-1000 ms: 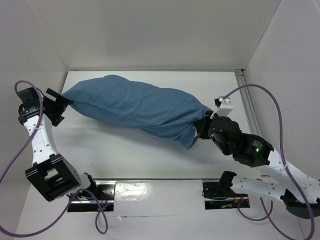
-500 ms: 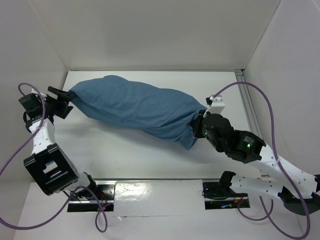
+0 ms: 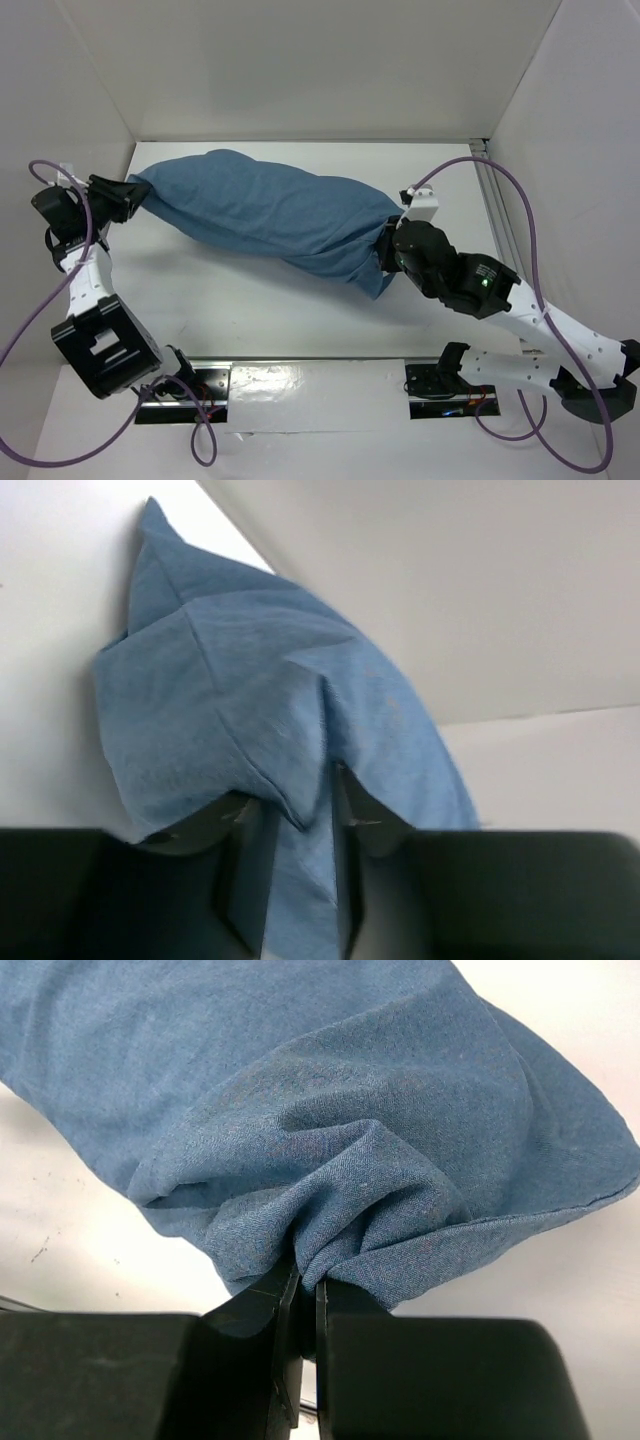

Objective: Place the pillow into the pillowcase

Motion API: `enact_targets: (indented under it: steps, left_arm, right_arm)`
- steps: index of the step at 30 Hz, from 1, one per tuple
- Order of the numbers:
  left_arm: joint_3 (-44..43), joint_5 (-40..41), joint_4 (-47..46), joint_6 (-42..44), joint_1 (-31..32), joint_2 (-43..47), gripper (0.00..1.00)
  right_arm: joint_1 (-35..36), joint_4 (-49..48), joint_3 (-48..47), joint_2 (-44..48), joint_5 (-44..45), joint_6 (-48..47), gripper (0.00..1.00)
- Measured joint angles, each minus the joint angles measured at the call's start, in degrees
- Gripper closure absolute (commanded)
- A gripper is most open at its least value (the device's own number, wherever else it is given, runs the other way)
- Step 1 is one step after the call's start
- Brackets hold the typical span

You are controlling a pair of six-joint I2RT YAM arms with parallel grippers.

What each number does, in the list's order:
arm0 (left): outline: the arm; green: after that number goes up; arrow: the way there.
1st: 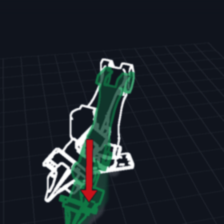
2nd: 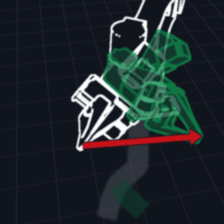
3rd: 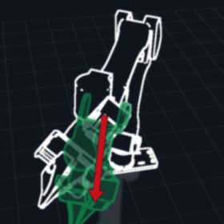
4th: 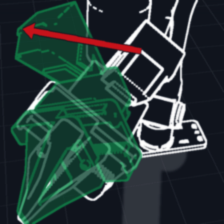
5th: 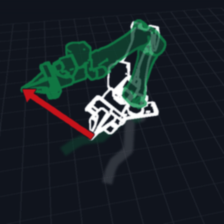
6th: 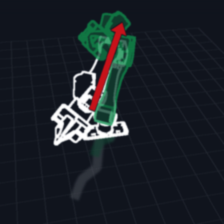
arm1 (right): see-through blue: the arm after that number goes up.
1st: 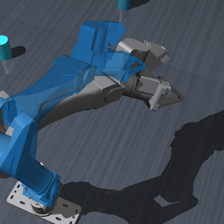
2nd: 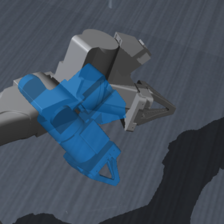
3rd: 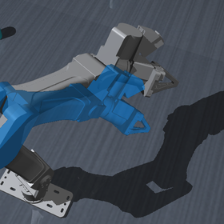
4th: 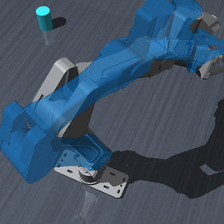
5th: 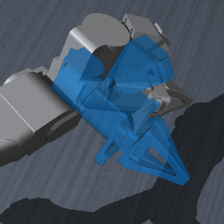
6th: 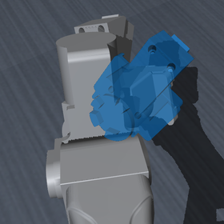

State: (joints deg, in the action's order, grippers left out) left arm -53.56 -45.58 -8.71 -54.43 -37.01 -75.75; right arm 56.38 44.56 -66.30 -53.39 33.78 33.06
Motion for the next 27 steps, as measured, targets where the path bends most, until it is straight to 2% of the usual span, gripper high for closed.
enact_targets:
  steps: [1, 2, 3, 4, 5, 12, 13, 14, 15, 17, 18, 23, 27]
  left_arm:
    - [0.2, 0.2, 0.0, 0.0, -0.2, 1.0, 0.50]
    - [0.2, 0.3, 0.0, 0.2, -0.4, 1.8, 0.35]
    - [0.2, 0.4, -0.1, 0.5, -0.5, 2.4, 0.09]
    - [0.1, 0.5, 0.0, 0.6, -0.6, 2.6, 0.03]
    - [-0.2, 0.6, 0.1, 0.6, -0.6, 2.6, 0.00]
    - [-1.6, 0.7, 0.6, 0.5, -0.5, -1.0, 0.01]
    - [-1.9, 0.7, 0.6, 0.5, -0.3, -2.0, 0.05]
    - [-2.3, 0.7, 0.6, 0.5, -0.2, -3.0, 0.14]
    - [-2.7, 0.6, 0.5, 0.4, -0.1, -4.1, 0.42]
    - [-2.8, 0.2, 0.3, 0.0, 0.1, -5.7, 0.82]
    - [-2.9, 0.1, 0.2, 0.0, 0.2, -6.2, 0.98]
    - [-3.6, -0.5, 0.6, -1.2, 0.1, -5.6, 1.00]
    - [-5.0, 0.2, 5.3, -2.9, -1.8, 0.0, 1.00]
  right_arm:
    - [0.0, 0.0, 0.0, -0.2, 0.0, -0.1, 1.00]
    - [0.0, 0.0, -0.1, -0.4, 0.0, -0.2, 1.00]
    - [0.0, 0.0, -0.2, -0.6, -0.1, -0.2, 1.00]
    - [0.0, 0.0, -0.3, -0.8, -0.1, -0.3, 1.00]
    - [0.0, 0.0, -0.3, -1.0, -0.1, -0.5, 1.00]
    - [0.0, -0.1, -0.9, -2.1, -0.1, -1.3, 1.00]
    - [0.0, -0.2, -0.9, -2.1, -0.1, -1.4, 1.00]
    - [0.0, -0.3, -0.9, -2.2, -0.1, -1.5, 1.00]
    - [0.0, -0.3, -0.9, -2.3, -0.1, -1.5, 1.00]
    - [0.0, -0.3, -1.1, -2.5, -0.2, -1.6, 1.00]
    - [0.0, -0.3, -1.4, -2.5, -0.2, -1.6, 1.00]
    - [0.0, 0.7, -4.4, -3.3, 0.0, -2.7, 1.00]
    - [0.0, 3.1, -11.3, -4.5, 1.6, -4.8, 1.00]
